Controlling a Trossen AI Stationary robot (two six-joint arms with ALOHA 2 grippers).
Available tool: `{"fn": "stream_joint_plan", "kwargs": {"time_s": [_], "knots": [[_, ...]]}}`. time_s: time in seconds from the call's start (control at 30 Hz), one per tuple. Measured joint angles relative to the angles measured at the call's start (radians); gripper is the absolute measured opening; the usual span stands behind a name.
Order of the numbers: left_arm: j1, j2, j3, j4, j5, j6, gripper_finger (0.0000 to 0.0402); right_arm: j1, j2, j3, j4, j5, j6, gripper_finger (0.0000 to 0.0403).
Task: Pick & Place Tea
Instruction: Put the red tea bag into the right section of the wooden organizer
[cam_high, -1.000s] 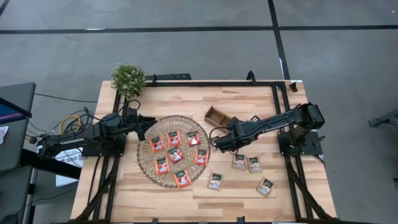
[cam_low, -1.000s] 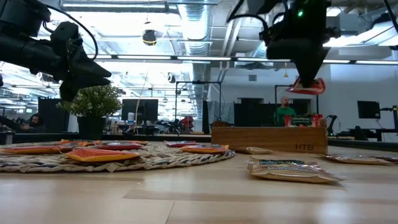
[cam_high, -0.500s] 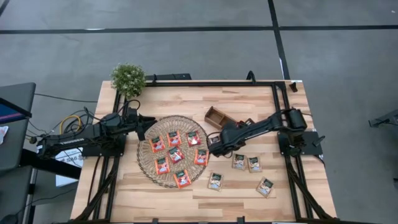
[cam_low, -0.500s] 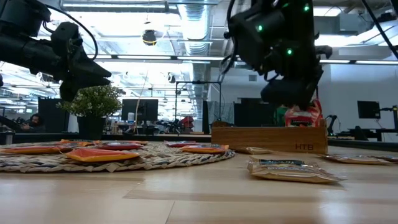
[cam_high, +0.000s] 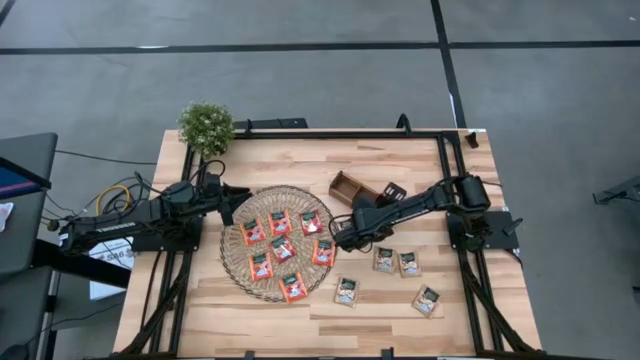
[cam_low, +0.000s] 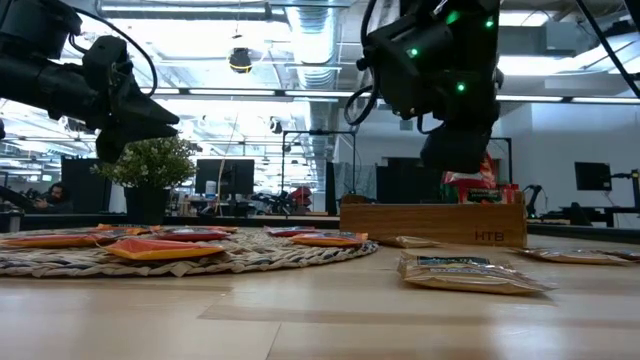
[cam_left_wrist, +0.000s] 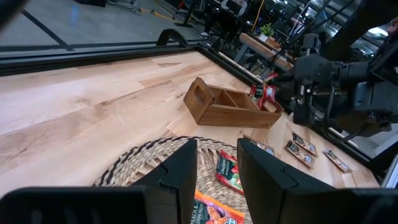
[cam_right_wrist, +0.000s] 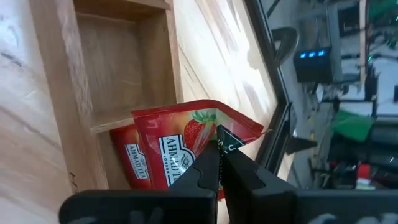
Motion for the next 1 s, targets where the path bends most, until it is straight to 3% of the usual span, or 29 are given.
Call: {"fn": "stream_joint_plan", "kwargs": {"time_s": [0.23, 1.0], "knots": [[0.0, 0.0, 0.0, 0.0, 0.0, -0.003, 0.0105, 0.03, 0.0, 0.0, -0.006, 0.007, -0.079, 0.0001], [0.0, 0.0, 0.0, 0.0, 0.0, -0.005, 0.0105, 0.064, -0.001, -0.06, -0.02, -0.102, -0.046, 0.0001]]}}
